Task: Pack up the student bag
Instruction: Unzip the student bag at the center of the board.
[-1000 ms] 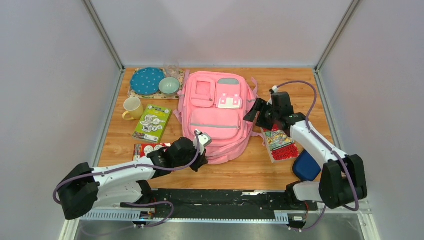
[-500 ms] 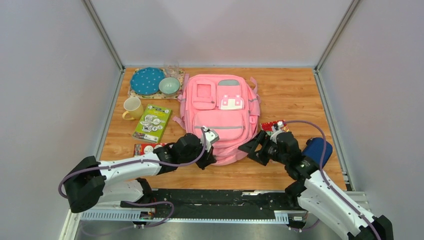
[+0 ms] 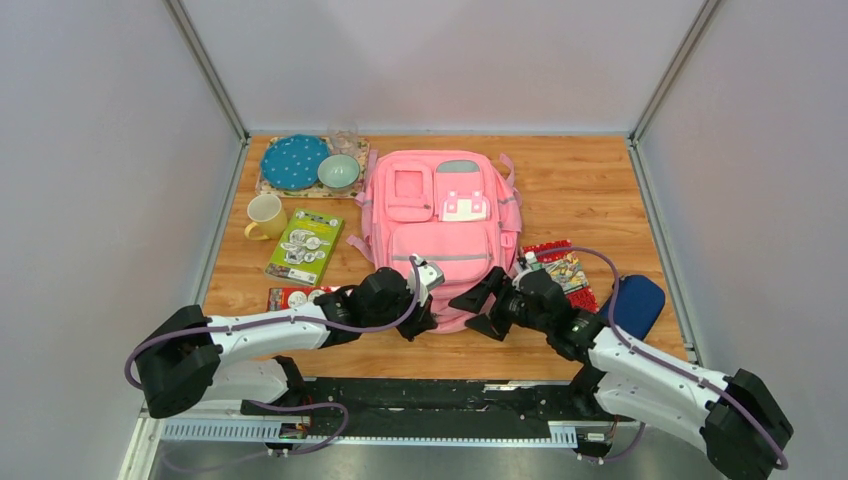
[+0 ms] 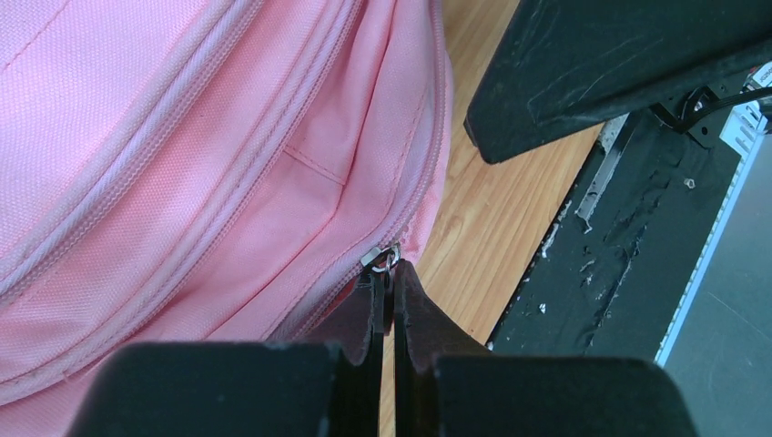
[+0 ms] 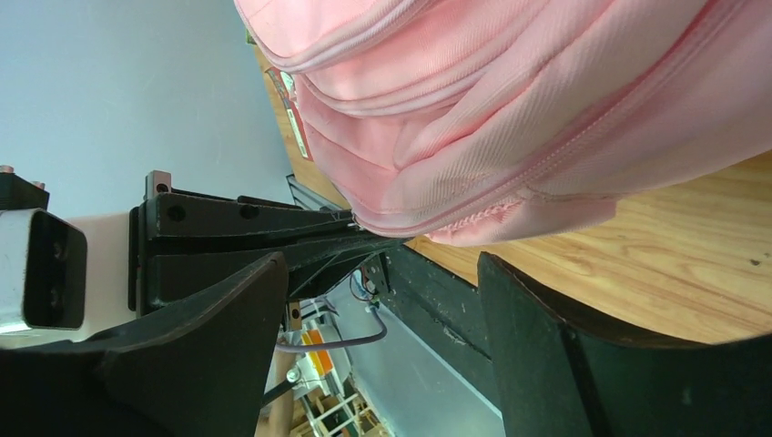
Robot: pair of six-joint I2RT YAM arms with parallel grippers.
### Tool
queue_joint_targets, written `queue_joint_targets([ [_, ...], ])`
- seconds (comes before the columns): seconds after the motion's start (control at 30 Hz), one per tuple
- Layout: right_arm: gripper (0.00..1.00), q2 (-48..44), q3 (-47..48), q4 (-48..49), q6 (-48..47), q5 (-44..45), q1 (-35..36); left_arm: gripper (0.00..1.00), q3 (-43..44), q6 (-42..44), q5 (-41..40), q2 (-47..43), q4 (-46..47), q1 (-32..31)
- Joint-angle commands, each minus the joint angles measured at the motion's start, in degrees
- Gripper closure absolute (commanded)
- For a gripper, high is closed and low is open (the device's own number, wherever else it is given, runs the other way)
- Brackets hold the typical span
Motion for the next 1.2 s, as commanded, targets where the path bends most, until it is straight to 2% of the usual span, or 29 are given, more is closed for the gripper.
queue_joint_targets([
  [0.0,0.21,0.4,-1.0,6.8,6.5,6.0,2.3,1.0,3.1,-0.9,2.3,-0.9,6.0,-0.6],
  [0.23,0.25,2.5,-0.9,8.6,7.9,10.5,2.3,1.0,2.8,-0.9,2.8,-1.2,6.7,-1.0],
  [0.47,0.29,10.8,1.7,11.6,7.9,6.0,2.5,1.0,2.3,-0.9,2.5,-2.1,7.5,-1.0],
  [0.6,0.39,14.3,1.6,14.5,8.6,6.2,4.1,1.0,2.3,-0.8,2.8,-2.0,7.4,-1.0],
  [0.63,0.52,14.9,1.7,15.0,8.5,6.2,4.1,1.0,2.3,-0.8,2.9,-2.0,7.3,-1.0],
  [0.7,0.69,16.0,1.8,15.0,7.7,7.1,4.2,1.0,2.2,-0.7,2.7,-2.4,6.9,-1.0],
  [0.73,0.92,16.2,1.8,15.0,7.4,7.5,4.1,1.0,2.1,-0.5,2.7,-2.6,6.8,-1.0],
  [0.77,1.0,16.2,1.9,14.8,7.1,7.9,4.0,1.0,2.0,-0.2,2.3,-2.8,6.3,-1.0],
  [0.93,1.0,13.9,2.1,10.7,4.1,11.3,3.2,1.0,1.0,2.4,-2.5,-6.3,-0.2,-1.0],
  [1.17,1.0,8.0,1.7,5.8,0.9,18.0,1.8,1.0,-2.1,5.4,-19.1,-12.7,-13.2,-0.2],
])
